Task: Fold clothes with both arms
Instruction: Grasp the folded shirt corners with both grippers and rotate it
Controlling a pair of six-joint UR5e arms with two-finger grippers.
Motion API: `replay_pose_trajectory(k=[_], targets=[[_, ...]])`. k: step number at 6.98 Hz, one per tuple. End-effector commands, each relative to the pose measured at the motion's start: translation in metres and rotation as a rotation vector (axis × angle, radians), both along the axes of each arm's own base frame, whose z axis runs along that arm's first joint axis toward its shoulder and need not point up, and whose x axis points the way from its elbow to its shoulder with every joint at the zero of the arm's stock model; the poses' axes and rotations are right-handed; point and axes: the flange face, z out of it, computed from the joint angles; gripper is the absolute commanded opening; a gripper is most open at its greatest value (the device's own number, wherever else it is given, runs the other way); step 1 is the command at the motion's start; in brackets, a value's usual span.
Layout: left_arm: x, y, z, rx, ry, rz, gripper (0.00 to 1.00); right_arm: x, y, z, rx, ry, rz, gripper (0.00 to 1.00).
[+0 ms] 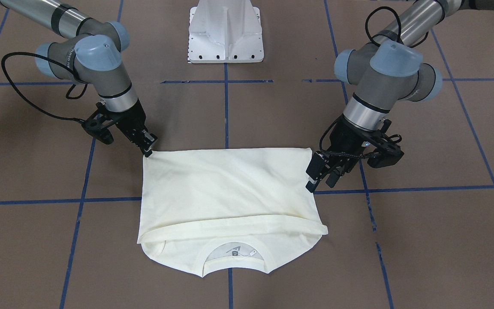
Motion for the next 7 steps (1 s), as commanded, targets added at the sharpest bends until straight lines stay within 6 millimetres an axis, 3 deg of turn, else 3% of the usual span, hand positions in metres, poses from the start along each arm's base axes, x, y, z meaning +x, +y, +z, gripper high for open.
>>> replay_pose_trajectory(k=[1, 7], targets=[[0.0, 0.039, -0.041, -0.016, 0.119, 0.1, 0.76, 0.011, 0.09, -0.073, -0.002, -0.191, -0.247, 0.0], [-0.001, 0.04, -0.038, -0.017, 0.117, 0.1, 0.77, 0.021, 0.094, -0.065, -0.008, -0.181, -0.241, 0.0]])
